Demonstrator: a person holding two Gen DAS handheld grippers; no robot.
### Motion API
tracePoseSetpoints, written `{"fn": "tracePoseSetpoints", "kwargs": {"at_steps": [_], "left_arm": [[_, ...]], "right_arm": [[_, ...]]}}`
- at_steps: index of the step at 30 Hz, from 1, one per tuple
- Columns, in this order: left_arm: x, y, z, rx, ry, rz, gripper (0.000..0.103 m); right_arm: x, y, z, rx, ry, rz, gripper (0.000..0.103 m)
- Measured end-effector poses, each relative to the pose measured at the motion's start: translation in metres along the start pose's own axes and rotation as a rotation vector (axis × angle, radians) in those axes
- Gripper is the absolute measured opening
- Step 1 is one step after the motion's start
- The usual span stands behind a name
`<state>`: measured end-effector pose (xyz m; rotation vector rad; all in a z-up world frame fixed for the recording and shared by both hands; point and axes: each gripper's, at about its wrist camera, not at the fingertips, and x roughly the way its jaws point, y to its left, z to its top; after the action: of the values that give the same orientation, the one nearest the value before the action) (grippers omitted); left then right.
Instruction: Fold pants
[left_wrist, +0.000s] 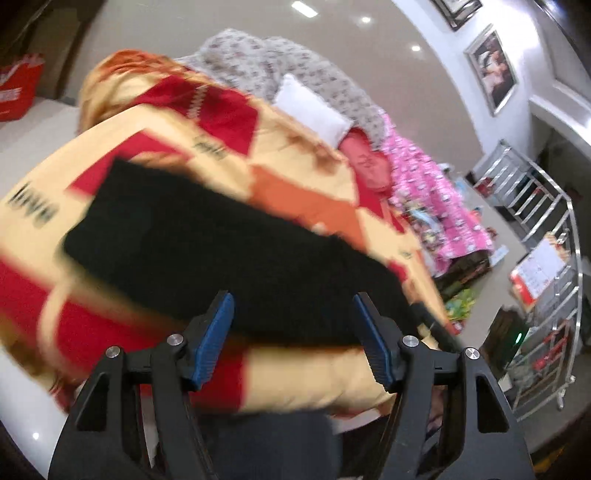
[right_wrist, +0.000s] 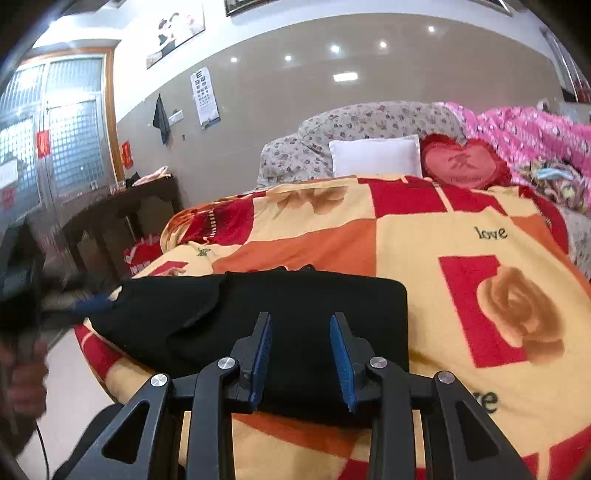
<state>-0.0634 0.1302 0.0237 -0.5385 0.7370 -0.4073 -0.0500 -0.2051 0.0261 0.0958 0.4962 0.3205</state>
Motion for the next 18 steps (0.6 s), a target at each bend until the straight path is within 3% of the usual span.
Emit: {"fn": "tracePoseSetpoints", "kwargs": {"at_steps": [3,5,7,10,14,18], "left_arm": [[-0.008,0.012,-0.017,-0.001,-0.014,0.065,0.066],[-0.01,0.02,-0.021,-0.013,-0.058,0.125,0.066],[-0.012,0.034,-0.018,-0.086,-0.085,0.119,0.065],[-0.009,0.043,-0.011,-0.119,-0.11,0.132,0.065],[-0.003,0.06,-0.001,-0.245,-0.125,0.064,0.068],[0.003,0.075,0.01,-0.422,-0.153,-0.024,0.077]], "right_arm": [[0.02,0.006,-0.01,-0.034,0.116,-0.028,0.033],[0.016,0.011,-0.011,-0.081,0.093,-0.056,0.035],[0.015,0.014,-0.014,-0.094,0.088,-0.066,0.037],[0.014,0.011,-0.015,-0.086,0.086,-0.059,0.037],[0.013,0.01,-0.016,-0.09,0.084,-0.062,0.037],[0.013,0.011,-0.017,-0.093,0.084,-0.062,0.037]]}}
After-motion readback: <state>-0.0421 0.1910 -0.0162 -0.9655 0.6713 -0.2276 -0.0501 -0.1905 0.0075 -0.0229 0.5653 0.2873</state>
